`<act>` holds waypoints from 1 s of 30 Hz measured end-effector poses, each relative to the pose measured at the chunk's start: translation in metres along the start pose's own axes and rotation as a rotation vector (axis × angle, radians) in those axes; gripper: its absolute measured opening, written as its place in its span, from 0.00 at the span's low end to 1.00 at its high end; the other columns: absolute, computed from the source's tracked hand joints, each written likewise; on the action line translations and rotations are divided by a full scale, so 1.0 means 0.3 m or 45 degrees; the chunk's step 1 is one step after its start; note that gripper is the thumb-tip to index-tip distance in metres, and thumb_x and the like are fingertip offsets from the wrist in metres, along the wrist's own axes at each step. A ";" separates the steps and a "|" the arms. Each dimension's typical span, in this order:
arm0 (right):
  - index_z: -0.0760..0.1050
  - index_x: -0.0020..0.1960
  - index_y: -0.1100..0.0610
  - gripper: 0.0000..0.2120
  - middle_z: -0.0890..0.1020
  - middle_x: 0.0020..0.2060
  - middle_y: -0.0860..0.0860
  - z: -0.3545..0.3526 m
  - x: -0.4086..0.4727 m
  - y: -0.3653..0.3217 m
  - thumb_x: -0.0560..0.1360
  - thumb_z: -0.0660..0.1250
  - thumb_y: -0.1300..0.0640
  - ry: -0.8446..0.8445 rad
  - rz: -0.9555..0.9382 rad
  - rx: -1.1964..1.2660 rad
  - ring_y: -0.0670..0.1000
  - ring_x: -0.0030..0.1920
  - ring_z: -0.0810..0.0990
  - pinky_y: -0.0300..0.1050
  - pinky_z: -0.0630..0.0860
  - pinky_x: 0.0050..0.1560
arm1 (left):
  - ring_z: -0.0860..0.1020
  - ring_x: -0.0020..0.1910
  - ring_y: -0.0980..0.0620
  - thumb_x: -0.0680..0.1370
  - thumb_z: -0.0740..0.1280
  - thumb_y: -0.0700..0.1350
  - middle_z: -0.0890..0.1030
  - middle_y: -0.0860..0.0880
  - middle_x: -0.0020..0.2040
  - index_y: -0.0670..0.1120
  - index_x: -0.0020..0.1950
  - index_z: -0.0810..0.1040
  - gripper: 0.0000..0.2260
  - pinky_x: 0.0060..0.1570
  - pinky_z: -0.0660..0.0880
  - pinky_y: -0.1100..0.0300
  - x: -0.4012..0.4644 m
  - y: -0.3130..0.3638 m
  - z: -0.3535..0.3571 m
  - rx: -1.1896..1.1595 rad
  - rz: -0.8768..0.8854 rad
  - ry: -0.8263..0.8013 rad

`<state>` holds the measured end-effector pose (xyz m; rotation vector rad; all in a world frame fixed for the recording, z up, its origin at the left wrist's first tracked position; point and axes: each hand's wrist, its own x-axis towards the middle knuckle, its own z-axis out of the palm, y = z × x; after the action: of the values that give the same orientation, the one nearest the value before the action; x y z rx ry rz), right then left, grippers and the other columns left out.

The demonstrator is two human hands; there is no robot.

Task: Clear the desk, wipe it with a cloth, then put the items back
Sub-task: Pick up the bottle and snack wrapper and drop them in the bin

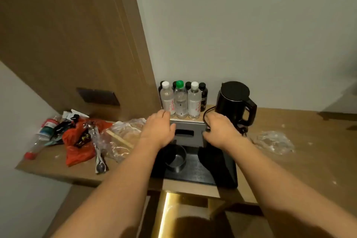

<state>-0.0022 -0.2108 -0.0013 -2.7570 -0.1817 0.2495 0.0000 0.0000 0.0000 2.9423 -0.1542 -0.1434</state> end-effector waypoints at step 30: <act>0.69 0.70 0.53 0.24 0.74 0.67 0.53 0.391 0.259 -0.749 0.75 0.66 0.52 -0.434 -0.379 0.175 0.56 0.68 0.71 0.52 0.69 0.69 | 0.79 0.46 0.51 0.82 0.62 0.46 0.79 0.48 0.55 0.48 0.63 0.76 0.11 0.45 0.75 0.55 -0.287 -0.865 0.091 -1.126 -1.203 0.448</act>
<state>0.0296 0.0501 -0.0379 -2.4907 -0.6317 0.6228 -0.0638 0.2579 -0.0700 1.8860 1.0524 0.1487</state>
